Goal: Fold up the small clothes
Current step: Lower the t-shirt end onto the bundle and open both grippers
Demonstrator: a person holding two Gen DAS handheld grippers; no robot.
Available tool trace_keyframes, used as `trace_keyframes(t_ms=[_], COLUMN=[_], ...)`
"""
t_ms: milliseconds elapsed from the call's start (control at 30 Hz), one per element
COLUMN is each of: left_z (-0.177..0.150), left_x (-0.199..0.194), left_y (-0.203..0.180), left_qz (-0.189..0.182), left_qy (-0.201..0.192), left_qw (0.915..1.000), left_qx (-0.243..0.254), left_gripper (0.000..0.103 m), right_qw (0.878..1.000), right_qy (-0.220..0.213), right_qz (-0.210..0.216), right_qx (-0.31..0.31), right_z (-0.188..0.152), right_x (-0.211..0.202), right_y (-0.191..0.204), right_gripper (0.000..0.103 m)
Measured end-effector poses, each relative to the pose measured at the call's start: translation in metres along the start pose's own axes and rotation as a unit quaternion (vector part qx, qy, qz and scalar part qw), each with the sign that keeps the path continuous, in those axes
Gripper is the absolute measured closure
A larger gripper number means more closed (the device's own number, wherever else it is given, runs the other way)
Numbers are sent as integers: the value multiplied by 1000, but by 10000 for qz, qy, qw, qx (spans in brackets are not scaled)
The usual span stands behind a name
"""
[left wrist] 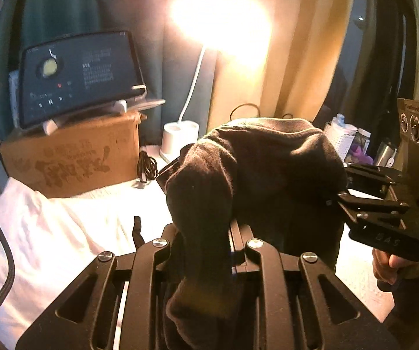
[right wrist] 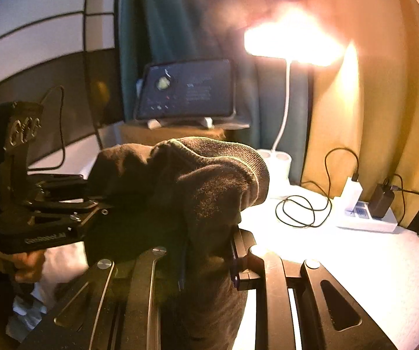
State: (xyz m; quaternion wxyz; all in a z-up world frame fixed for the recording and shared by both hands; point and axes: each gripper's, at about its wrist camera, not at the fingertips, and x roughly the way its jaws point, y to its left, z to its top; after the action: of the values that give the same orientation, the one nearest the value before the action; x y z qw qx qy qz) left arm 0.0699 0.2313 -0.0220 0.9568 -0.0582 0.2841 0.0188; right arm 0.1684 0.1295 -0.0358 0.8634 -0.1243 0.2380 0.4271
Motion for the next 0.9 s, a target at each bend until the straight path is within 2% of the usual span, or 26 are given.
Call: trace_keyframes(t_ms=[367, 600, 767, 900], left_z=[-4, -15, -20, -22], left_x=[64, 97, 112, 111], left_y=[27, 49, 63, 67], left_qz=[63, 168, 303, 320], left_qy=[548, 989, 1254, 1291], left_qw=[9984, 9935, 9880, 9867], left_qx=[-156, -542, -849, -934], left_gripper=[84, 83, 79, 79], right_qw=[9978, 9943, 9874, 9802], right_qy=[581, 936, 1249, 1302], right_qz=[46, 143, 315, 466], right_qx=[309, 491, 920, 1417], right_z=[-19, -32, -43, -48], right_x=[73, 112, 135, 138], right_y=[-33, -45, -60, -79], right_gripper=[81, 81, 81, 70])
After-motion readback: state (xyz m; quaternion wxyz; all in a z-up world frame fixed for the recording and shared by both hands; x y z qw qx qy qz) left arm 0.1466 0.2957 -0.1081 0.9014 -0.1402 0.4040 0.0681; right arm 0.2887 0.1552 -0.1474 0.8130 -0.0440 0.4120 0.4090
